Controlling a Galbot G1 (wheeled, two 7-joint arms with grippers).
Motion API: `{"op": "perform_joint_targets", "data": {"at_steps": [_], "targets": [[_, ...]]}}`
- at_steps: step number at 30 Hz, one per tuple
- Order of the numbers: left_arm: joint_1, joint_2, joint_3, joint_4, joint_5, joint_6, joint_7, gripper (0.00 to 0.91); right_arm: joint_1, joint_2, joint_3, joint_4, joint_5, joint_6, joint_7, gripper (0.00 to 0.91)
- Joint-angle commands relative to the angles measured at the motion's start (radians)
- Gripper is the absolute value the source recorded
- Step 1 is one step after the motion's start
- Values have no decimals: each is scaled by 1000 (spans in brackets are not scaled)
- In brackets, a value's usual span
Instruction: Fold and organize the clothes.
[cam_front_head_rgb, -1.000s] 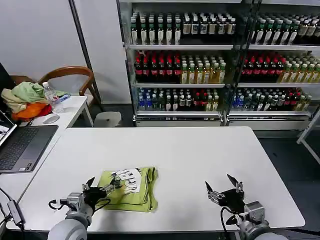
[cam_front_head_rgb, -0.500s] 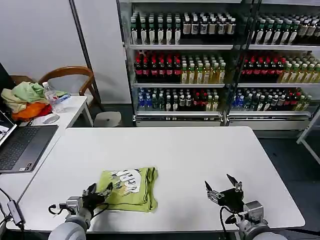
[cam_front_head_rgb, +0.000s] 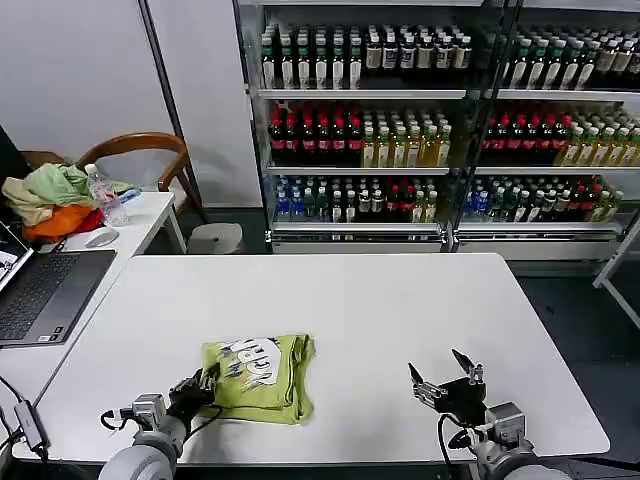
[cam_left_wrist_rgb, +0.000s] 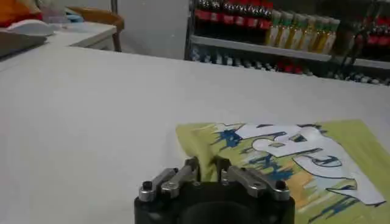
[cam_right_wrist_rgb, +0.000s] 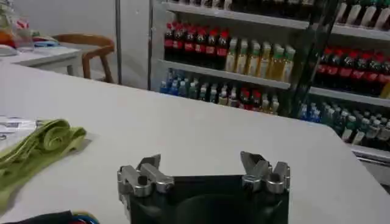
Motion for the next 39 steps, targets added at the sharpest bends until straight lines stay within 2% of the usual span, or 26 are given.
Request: {"op": "perform_joint_targets", "data": {"at_steps": [1, 4, 8, 10, 12, 13, 14, 16, 18, 20, 21, 22, 23, 24, 25, 26, 29, 33, 39], "targets": [[12, 21, -80, -118, -14, -1, 30, 40, 9, -3, -2, 0, -3, 3, 1, 907], [13, 63, -161, -182, -73, 63, 22, 40, 16, -4, -8, -1, -3, 3, 0, 907], [27, 167, -365, -220, -210, 157, -12, 40, 22, -4, -18, -7, -3, 10, -1, 907], [47, 221, -446, -211, -239, 174, -18, 40, 29, -3, -26, -9, -2, 13, -1, 907], [105, 318, -560, -166, -271, 189, -15, 40, 31, -5, -26, -3, -1, 15, -2, 907], [123, 344, -608, -147, -271, 190, -10, 40, 31, -6, -25, 0, -1, 17, -3, 907], [148, 408, -670, -92, -274, 190, 8, 40, 32, -8, -24, 3, -1, 18, -3, 907], [187, 461, -760, -48, -285, 191, 32, 40, 37, -8, -26, 4, 1, 18, -2, 907], [177, 475, -755, -63, -286, 192, 28, 40, 40, -2, -30, 9, 0, 16, -2, 907], [145, 436, -678, -170, -273, 192, -12, 40, 35, 3, -36, 10, -5, 14, -2, 907], [134, 390, -597, -239, -250, 191, -31, 40, 32, 5, -36, 10, -7, 14, -2, 907], [116, 302, -431, -333, -167, 191, -41, 40, 26, 8, -36, 9, -10, 14, -3, 907], [112, 253, -373, -387, -121, 190, -50, 40, 20, 13, -32, 5, -18, 15, -3, 907], [115, 163, -207, -432, -47, 189, -43, 40, 13, 14, -26, 2, -20, 15, -3, 907], [133, 99, 56, -440, 194, 177, 0, 40, 10, 14, -23, 3, -21, 15, -3, 907], [139, 23, 175, -419, 287, 146, 31, 40, 4, 11, -16, 4, -22, 14, -3, 907], [103, -84, 380, -294, 428, 89, 69, 40, -9, 1, 8, 14, -22, 12, -4, 907], [27, -135, 442, -196, 454, 57, 83, 40, -19, 1, 32, 15, -22, 13, -4, 907], [-75, -189, 429, -132, 497, 34, 17, 40, -10, -1, 32, 11, -22, 11, -5, 907]]}}
